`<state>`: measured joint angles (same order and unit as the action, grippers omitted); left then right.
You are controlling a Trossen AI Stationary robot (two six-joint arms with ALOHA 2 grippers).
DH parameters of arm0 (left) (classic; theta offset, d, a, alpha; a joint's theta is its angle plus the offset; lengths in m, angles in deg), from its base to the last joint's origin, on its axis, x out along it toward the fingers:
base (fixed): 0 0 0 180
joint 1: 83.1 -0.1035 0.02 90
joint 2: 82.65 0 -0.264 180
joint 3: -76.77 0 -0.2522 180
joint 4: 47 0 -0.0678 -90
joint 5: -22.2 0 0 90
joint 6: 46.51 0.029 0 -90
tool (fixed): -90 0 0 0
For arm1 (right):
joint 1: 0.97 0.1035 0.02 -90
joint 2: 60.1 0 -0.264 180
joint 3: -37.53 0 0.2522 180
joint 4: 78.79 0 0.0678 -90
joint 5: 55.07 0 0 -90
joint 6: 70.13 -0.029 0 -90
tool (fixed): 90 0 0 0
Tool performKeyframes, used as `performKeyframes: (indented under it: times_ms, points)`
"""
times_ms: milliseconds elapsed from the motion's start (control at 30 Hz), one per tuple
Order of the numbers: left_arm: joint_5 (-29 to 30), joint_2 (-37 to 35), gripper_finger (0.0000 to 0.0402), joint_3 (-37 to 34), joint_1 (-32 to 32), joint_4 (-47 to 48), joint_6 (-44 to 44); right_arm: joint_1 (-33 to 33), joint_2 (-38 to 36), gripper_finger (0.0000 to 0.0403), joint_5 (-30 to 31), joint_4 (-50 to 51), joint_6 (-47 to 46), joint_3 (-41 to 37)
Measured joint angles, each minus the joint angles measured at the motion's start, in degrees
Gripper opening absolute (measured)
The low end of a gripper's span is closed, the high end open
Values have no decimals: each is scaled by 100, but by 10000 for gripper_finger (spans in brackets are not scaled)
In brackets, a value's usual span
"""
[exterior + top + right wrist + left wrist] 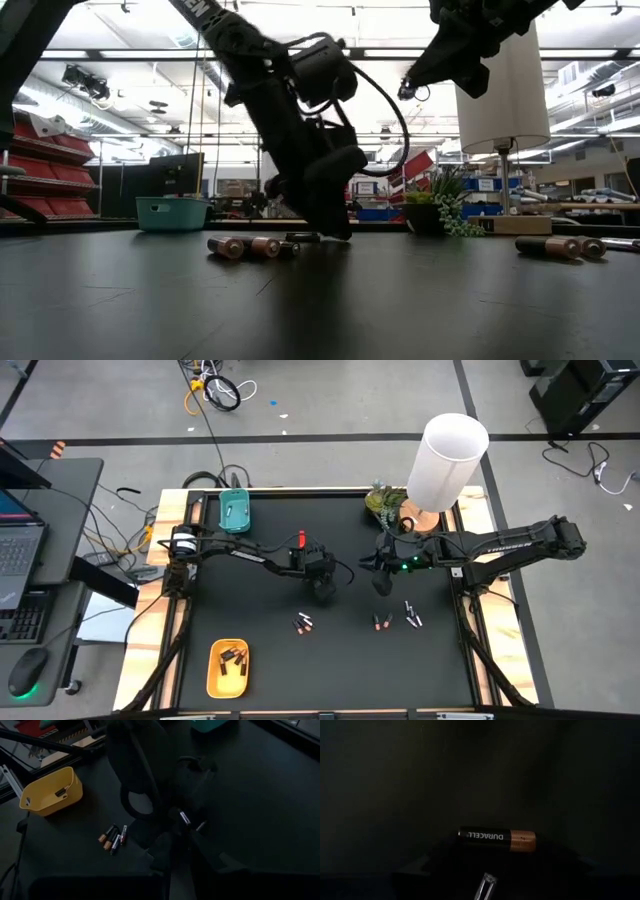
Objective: Sort batteries
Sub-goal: Put the black battery into the yellow bin
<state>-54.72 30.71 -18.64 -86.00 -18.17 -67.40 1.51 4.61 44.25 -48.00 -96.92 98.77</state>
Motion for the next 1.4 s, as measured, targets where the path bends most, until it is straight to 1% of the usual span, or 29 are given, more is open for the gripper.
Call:
performKeyframes:
  times_ms: [233, 333, 433, 600, 767, 933, 1100, 1300, 1400]
  points:
    - [205, -15, 229, 508, -15, 531, 161, 0, -33, 52, 0, 37, 42, 0]
    - [247, -20, 229, 640, -15, 571, 140, -22, -161, 52, 38, 48, 15, 0]
    - [277, -21, 229, 851, -13, 894, 132, -90, -420, 52, 164, 56, 9, 0]
    - [341, -284, 229, 1390, 131, 1841, 67, -314, -1058, 52, 393, 130, 51, 0]
    - [355, -883, 228, 1713, 474, 2970, -429, -618, -1512, 52, 411, 324, 291, 0]
    - [-257, -1536, 228, 1708, 1149, 4017, -1478, -858, -1574, 52, 403, 388, 704, 0]
    - [-528, -1943, 228, 1705, 2119, 4957, -2954, -1031, -1401, 52, 188, 268, 1076, 0]
    - [-1037, -2052, 228, 1702, 3303, 5404, -4835, -1191, -1216, 52, -288, -190, 1277, 0]
    - [-1057, -1994, 228, 1702, 3833, 5672, -5693, -1241, -1157, 52, -481, -515, 1347, 0]
